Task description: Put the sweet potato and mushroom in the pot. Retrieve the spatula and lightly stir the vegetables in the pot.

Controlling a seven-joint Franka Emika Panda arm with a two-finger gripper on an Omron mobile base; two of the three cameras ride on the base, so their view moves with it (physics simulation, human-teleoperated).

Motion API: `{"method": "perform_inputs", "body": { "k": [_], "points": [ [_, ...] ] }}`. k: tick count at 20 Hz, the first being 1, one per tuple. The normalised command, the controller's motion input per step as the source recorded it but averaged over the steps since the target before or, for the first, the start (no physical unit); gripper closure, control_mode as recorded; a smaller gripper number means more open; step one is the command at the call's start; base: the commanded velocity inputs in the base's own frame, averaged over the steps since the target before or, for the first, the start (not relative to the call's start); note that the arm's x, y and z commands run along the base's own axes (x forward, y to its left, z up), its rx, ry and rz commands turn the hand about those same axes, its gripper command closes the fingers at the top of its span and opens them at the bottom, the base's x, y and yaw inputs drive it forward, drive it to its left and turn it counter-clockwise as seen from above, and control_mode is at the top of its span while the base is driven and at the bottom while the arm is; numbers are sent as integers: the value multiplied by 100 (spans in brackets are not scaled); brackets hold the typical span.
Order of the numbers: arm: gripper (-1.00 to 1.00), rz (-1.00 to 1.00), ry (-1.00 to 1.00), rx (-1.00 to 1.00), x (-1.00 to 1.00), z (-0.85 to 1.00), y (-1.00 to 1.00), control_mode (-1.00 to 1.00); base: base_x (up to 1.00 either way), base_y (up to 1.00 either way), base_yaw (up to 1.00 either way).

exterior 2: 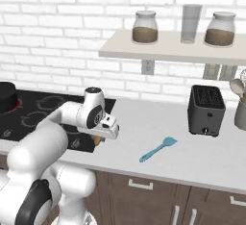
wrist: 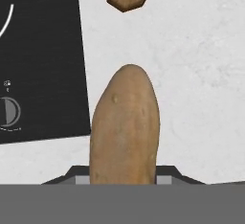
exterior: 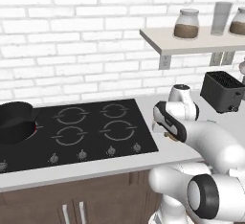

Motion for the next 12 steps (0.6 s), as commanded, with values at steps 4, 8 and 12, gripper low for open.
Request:
{"method": "perform_inputs", "body": {
  "k": [4, 8, 12],
  "points": [
    [100, 0, 0, 0, -7, 0, 0, -100, 0, 0, 0],
    [100, 0, 0, 0, -16, 0, 2, 100, -18, 11, 0],
    [100, 0, 0, 0, 0, 0, 0, 100, -37, 49, 0]
  ]
}}
